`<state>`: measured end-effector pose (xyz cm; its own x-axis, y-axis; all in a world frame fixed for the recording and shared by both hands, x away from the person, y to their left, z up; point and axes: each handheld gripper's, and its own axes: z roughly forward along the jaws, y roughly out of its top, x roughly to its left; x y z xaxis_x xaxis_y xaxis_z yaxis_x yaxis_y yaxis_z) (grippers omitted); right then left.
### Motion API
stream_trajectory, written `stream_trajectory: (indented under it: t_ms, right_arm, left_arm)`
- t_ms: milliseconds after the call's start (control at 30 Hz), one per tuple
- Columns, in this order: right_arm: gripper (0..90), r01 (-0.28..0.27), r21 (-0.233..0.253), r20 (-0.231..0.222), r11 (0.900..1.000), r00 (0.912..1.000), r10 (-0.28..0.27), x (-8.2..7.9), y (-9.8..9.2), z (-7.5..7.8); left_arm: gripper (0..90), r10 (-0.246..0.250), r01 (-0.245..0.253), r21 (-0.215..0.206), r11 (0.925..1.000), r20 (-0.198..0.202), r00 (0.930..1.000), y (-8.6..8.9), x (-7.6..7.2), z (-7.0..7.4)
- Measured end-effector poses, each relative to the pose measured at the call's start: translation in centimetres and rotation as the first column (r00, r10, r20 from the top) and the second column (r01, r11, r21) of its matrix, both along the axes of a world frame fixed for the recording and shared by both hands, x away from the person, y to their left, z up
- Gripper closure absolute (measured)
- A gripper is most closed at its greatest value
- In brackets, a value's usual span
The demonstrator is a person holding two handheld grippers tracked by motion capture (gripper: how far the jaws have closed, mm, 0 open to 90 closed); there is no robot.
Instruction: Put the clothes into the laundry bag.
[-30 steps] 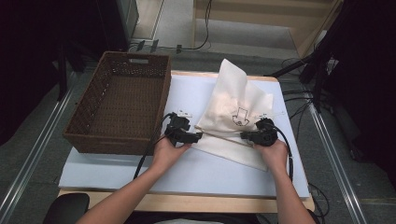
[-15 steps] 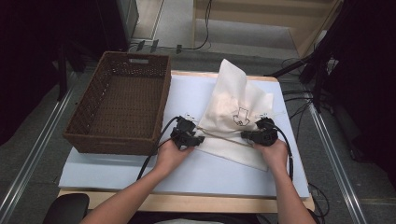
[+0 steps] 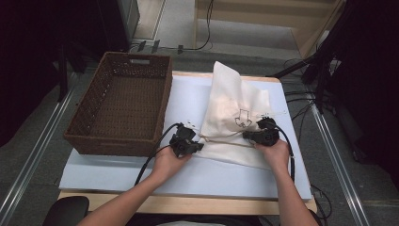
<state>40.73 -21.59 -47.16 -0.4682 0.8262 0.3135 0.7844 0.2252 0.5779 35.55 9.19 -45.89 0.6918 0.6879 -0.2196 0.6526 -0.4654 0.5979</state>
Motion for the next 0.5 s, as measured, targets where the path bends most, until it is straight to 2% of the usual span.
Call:
stream_trajectory:
  t_ms: [167,300,367,433,500]
  right_arm:
    - [87.9,-0.013,-0.01,0.002,1.0,0.9999,0.013,0.1,0.3,0.1]
    - [87.9,-0.029,-0.009,0.004,1.0,0.9996,0.029,0.1,0.5,0.1]
    - [87.8,-0.038,-0.016,0.011,0.999,0.9992,0.038,0.1,0.7,0.2]
    - [87.8,-0.048,-0.022,0.011,0.999,0.9988,0.048,0.1,0.9,0.3]
    - [87.8,-0.061,-0.02,0.008,0.998,0.9981,0.061,-0.1,1.2,0.4]
  left_arm:
    - [86.4,-0.036,0.036,-0.016,0.9992,-0.017,0.9992,0.0,-1.3,0.1]
    - [86.4,-0.059,0.057,-0.036,0.9977,-0.058,0.9966,0.5,-2.0,0.3]
    - [86.5,-0.061,0.06,-0.033,0.9977,-0.054,0.9967,0.8,-2.2,0.3]
    - [86.3,-0.04,0.038,-0.043,0.9984,-0.061,0.9973,1.5,-1.9,0.3]
    - [86.1,0.002,-0.007,-0.066,0.9978,-0.081,0.9968,2.3,-1.4,0.2]
